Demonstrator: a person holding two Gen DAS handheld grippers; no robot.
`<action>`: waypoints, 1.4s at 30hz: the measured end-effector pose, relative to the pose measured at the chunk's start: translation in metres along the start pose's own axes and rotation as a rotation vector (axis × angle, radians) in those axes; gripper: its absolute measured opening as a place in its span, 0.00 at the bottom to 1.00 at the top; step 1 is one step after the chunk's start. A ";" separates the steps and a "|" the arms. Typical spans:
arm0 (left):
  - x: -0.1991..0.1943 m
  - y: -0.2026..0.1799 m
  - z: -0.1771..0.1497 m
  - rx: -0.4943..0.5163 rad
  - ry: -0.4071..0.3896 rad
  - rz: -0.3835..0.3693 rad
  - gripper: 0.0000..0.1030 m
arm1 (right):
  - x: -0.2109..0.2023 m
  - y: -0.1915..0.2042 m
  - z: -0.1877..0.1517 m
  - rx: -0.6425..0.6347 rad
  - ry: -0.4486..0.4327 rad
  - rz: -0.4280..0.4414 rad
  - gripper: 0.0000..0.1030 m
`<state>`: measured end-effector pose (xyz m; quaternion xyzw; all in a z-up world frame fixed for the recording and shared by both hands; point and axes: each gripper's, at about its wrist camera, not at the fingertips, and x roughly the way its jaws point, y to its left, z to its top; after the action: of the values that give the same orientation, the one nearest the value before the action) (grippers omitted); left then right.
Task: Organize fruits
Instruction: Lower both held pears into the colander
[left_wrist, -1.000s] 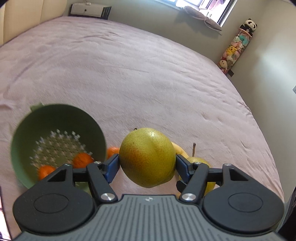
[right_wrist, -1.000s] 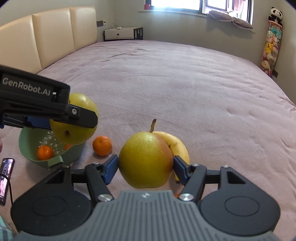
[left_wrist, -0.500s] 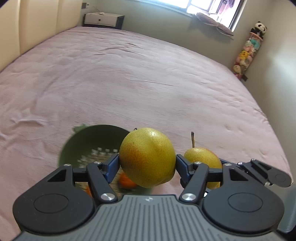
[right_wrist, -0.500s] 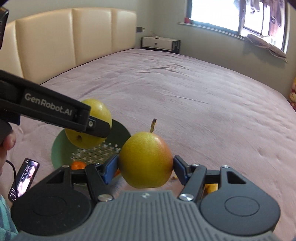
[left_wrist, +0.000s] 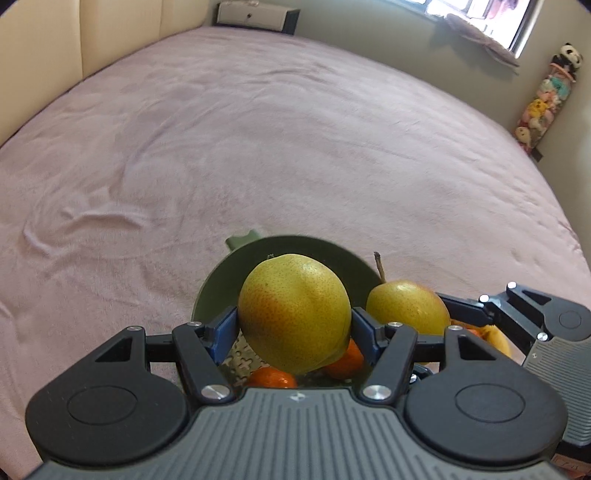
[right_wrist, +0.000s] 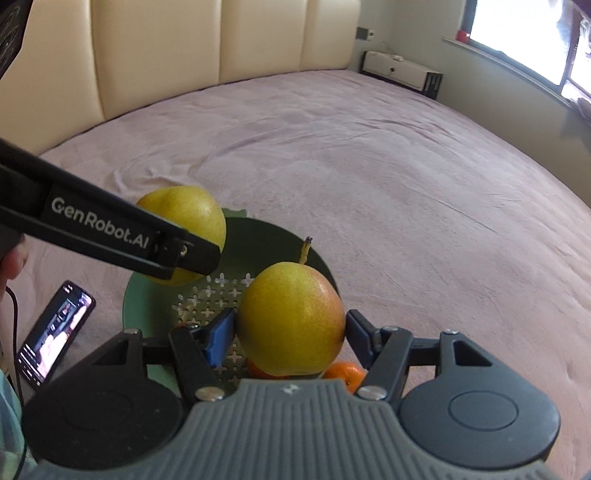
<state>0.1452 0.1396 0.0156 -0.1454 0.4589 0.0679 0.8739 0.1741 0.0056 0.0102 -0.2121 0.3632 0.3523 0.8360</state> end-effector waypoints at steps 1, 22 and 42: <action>0.006 0.001 0.000 -0.002 0.012 0.005 0.73 | 0.005 0.000 0.000 -0.016 0.009 0.004 0.60; 0.060 -0.002 -0.010 -0.001 0.125 0.111 0.73 | 0.079 0.008 0.007 -0.412 0.088 0.046 0.60; 0.077 0.002 -0.012 -0.010 0.169 0.157 0.73 | 0.102 0.011 0.000 -0.455 0.137 0.117 0.61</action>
<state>0.1792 0.1370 -0.0549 -0.1184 0.5407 0.1261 0.8232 0.2154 0.0572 -0.0681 -0.3968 0.3420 0.4577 0.7184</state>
